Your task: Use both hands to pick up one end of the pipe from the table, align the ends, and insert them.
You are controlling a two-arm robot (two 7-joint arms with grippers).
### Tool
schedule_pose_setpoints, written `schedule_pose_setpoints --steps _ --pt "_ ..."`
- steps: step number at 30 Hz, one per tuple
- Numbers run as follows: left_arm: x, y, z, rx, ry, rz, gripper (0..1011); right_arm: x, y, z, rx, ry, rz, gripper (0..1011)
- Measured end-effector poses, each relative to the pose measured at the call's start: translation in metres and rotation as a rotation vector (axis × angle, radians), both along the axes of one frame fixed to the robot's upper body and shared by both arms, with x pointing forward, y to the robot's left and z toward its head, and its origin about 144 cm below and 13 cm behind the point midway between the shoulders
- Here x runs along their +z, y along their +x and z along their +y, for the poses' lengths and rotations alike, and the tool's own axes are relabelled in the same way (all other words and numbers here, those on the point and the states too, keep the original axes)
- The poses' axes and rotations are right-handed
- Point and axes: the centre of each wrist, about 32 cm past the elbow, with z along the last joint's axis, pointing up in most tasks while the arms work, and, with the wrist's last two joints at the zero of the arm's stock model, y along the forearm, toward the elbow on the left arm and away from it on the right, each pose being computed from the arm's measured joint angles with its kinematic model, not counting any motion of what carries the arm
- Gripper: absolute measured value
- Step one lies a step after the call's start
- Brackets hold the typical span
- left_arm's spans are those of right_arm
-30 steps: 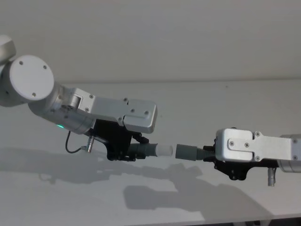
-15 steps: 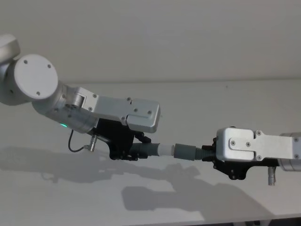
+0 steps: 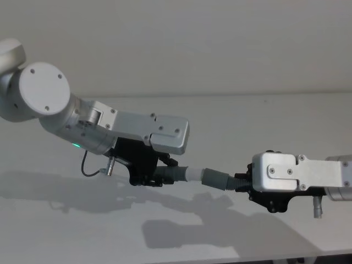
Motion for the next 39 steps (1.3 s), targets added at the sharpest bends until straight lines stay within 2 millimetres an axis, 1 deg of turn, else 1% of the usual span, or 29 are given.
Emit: schedule_pose_setpoints --steps 15,39 --pt "0.0017 -0.0022 -0.0002 -0.008 0.006 0.005 327 0.0016 0.0023 0.0025 0.004 0.001 0.007 155" --pt "0.0024 -0.0042 0.0003 -0.039 0.014 0.011 327 0.0096 0.0036 0.0096 0.009 0.007 0.01 155"
